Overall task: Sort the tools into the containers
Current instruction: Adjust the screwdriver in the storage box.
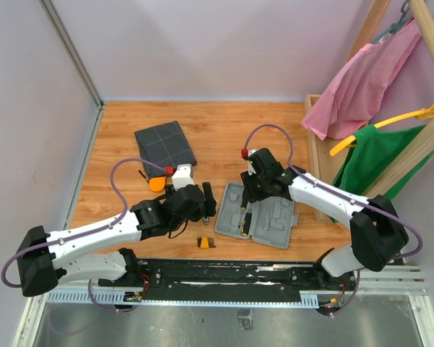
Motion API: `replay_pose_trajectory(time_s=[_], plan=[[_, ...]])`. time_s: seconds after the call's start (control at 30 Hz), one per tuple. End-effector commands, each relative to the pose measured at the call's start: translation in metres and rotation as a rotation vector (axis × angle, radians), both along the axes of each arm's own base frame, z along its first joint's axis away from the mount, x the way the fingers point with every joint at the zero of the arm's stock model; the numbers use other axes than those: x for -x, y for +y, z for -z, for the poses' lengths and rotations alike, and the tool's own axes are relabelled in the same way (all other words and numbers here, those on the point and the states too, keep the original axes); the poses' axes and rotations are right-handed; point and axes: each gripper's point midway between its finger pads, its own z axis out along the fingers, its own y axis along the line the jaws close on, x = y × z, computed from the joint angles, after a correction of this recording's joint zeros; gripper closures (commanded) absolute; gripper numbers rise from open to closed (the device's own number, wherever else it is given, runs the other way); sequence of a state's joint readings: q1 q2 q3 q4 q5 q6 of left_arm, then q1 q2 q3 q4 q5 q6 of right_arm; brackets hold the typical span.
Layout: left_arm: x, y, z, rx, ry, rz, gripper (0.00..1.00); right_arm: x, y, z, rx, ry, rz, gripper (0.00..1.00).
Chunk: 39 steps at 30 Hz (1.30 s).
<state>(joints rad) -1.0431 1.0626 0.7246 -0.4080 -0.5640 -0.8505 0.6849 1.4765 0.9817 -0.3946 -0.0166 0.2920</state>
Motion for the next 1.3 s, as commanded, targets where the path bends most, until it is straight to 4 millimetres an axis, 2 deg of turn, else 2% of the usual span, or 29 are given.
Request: replay_pose_trajectory(time_s=[0.0,0.23,0.33,0.43,0.53,0.6,0.73,0.83,0.97,1.07,1.13,1.27], plan=[[-0.006,0.000,-0.012,0.070,-0.042,-0.028,0.01,0.028,-0.008,0.012,0.011,0.047,-0.060,0.60],[-0.001,0.003,-0.007,0.120,-0.046,-0.028,0.01,0.036,-0.007,0.004,-0.014,-0.040,-0.200,0.53],[0.001,0.004,-0.002,0.139,-0.041,-0.033,0.01,0.025,-0.008,-0.011,-0.035,-0.144,-0.189,0.45],[0.003,0.005,0.006,0.140,-0.025,-0.046,0.01,0.013,0.000,-0.036,-0.121,-0.302,-0.201,0.41],[0.003,0.001,0.012,0.149,-0.017,-0.030,0.01,0.013,0.011,-0.051,-0.183,-0.417,-0.298,0.40],[0.000,0.001,0.018,0.146,-0.002,-0.037,0.01,0.016,0.016,-0.054,-0.184,-0.475,-0.390,0.40],[-0.010,0.002,0.025,0.162,0.028,-0.024,0.01,0.022,0.019,-0.047,-0.133,-0.464,-0.500,0.39],[-0.019,0.007,0.025,0.162,0.020,-0.027,0.01,0.038,0.019,-0.039,-0.082,-0.374,-0.633,0.39],[-0.028,0.021,0.026,0.121,0.011,-0.050,0.01,0.055,0.016,-0.026,0.019,-0.210,-0.740,0.40],[-0.032,0.032,0.032,0.090,0.023,-0.072,0.01,0.065,0.024,-0.015,0.076,-0.093,-0.786,0.42],[-0.033,0.041,0.037,0.073,0.042,-0.101,0.01,0.076,0.027,-0.001,0.123,-0.019,-0.833,0.43],[-0.034,0.062,0.045,0.064,0.080,-0.173,0.01,0.082,0.032,0.021,0.226,0.031,-0.895,0.44]])
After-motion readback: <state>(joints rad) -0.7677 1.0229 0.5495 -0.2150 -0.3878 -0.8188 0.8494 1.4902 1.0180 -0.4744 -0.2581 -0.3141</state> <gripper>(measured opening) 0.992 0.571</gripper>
